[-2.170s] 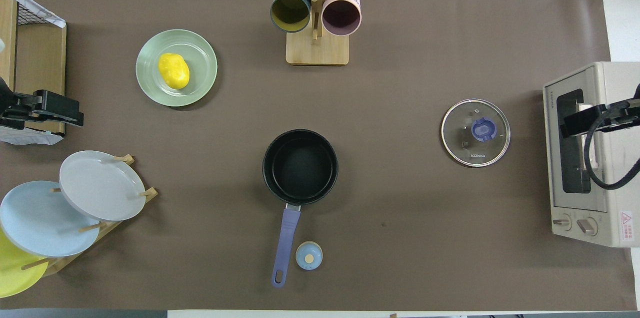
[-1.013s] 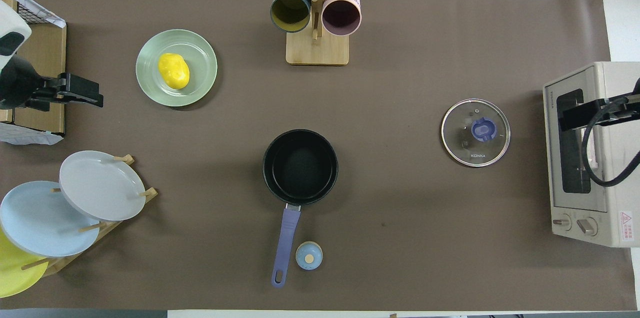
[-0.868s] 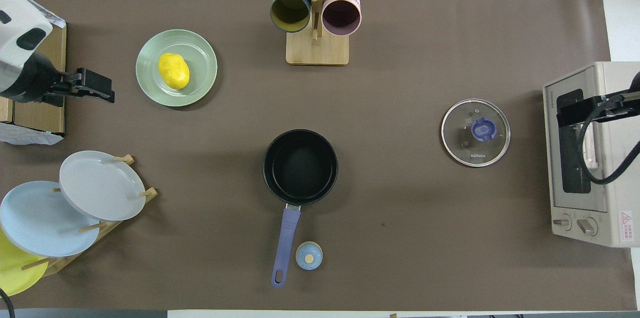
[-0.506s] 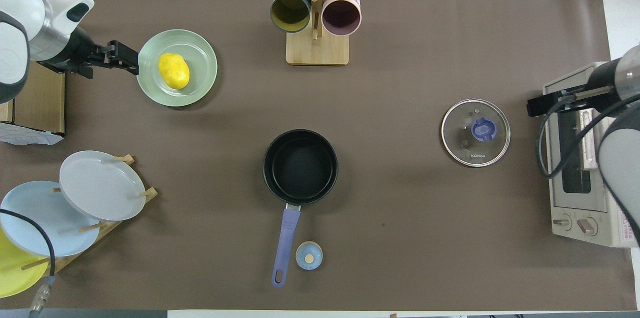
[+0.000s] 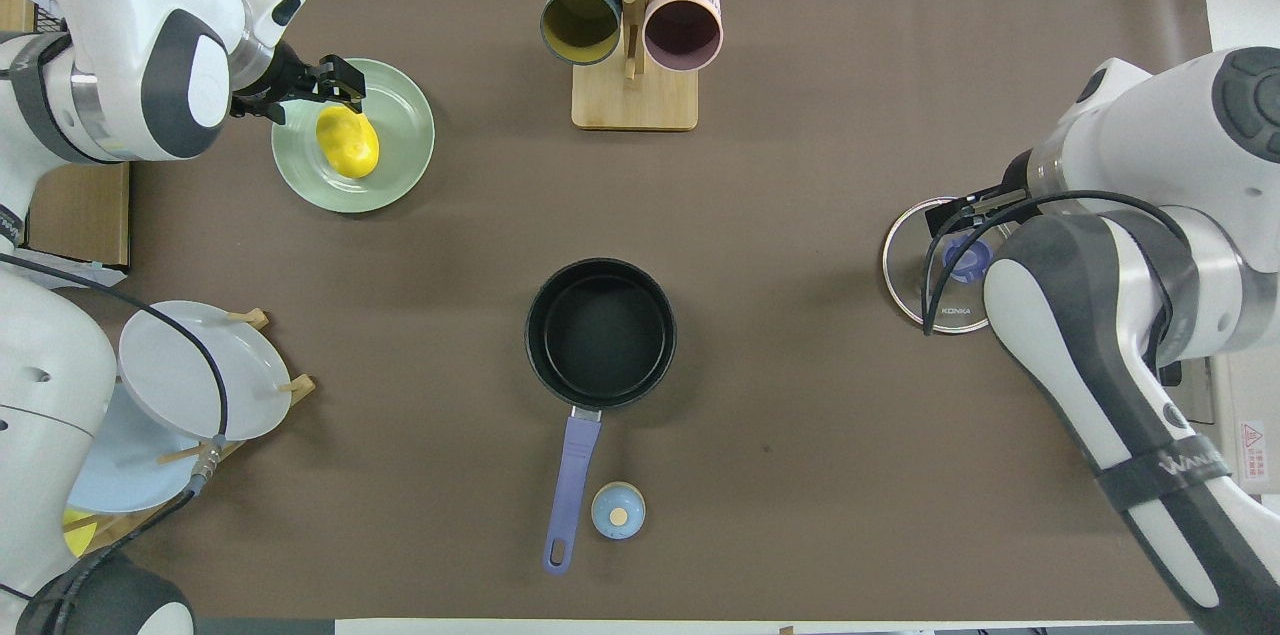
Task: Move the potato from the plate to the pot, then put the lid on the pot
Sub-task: 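Grasp the yellow potato with the left gripper while the right gripper grasps the lid knob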
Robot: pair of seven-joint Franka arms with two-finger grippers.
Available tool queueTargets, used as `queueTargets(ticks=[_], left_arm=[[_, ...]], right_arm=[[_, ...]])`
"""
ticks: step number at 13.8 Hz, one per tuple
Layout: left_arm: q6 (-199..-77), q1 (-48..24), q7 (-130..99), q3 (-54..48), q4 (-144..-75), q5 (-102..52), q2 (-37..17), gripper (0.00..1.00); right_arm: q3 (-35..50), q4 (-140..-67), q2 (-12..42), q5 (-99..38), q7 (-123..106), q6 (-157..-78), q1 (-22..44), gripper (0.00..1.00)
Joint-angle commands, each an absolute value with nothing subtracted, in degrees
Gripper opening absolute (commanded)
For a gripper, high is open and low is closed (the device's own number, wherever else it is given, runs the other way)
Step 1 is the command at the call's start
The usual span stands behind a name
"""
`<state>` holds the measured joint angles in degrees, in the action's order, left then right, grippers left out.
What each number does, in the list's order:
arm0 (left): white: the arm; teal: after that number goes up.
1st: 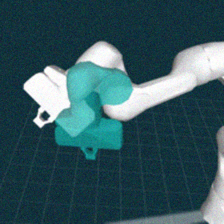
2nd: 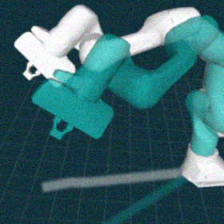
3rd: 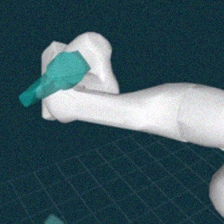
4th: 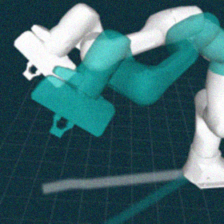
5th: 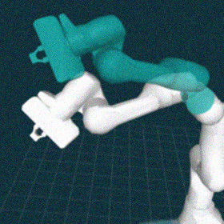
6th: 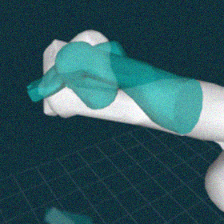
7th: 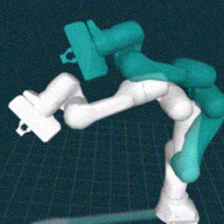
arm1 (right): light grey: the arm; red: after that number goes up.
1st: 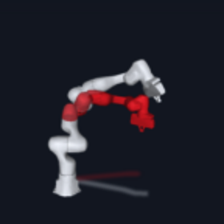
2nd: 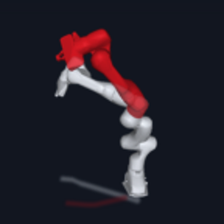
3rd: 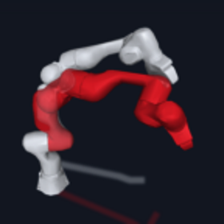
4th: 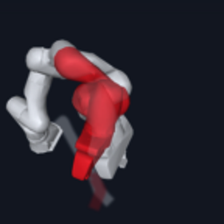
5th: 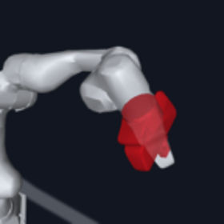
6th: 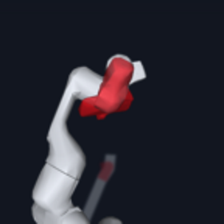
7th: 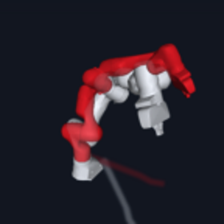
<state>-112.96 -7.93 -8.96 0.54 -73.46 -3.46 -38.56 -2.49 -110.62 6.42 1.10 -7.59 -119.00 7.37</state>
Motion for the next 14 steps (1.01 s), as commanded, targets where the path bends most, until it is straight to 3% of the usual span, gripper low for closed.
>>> queueTargets(ticks=[1, 4, 9, 11, 12, 13, 14], left_arm=[[-115.6, -8.7, -10.5, 1.0, -75.3, -2.6, -38.5, 1.0], [-117.2, -8.7, -11.2, 1.1, -79.6, -1.9, -36.8, 1.0], [-117.0, -8.7, -12.7, 1.1, -79.8, -1.8, -36.7, 1.0], [-117.0, -8.6, -12.6, 1.0, -79.8, -0.6, -36.7, 0.79], [-116.9, -8.8, -12.7, 1.0, -79.9, -0.5, -36.4, 0.49], [-116.6, -9.4, -12.7, 1.1, -79.8, -0.5, -36.4, 0.1], [-116.2, -9.6, -12.7, 1.1, -79.5, -0.5, -36.4, 0.0]], right_arm=[[-2.4, -115.8, 6.1, 0.6, -11.1, -125.5, 5.5, 1.0], [-2.4, -120.6, 5.7, 0.6, -12.6, -130.2, 5.5, 1.0], [-2.4, -125.8, 5.4, 0.5, -19.1, -135.8, 3.9, 0.95], [-2.3, -126.2, 5.4, 0.5, -19.0, -136.1, 3.3, 1.0], [-2.3, -126.3, 5.5, 0.5, -18.4, -136.1, 3.3, 1.0], [-2.3, -126.4, 5.7, 0.5, -18.1, -136.1, 3.3, 1.0], [-2.3, -126.7, 5.8, 0.5, -18.0, -136.1, 3.3, 1.0]])
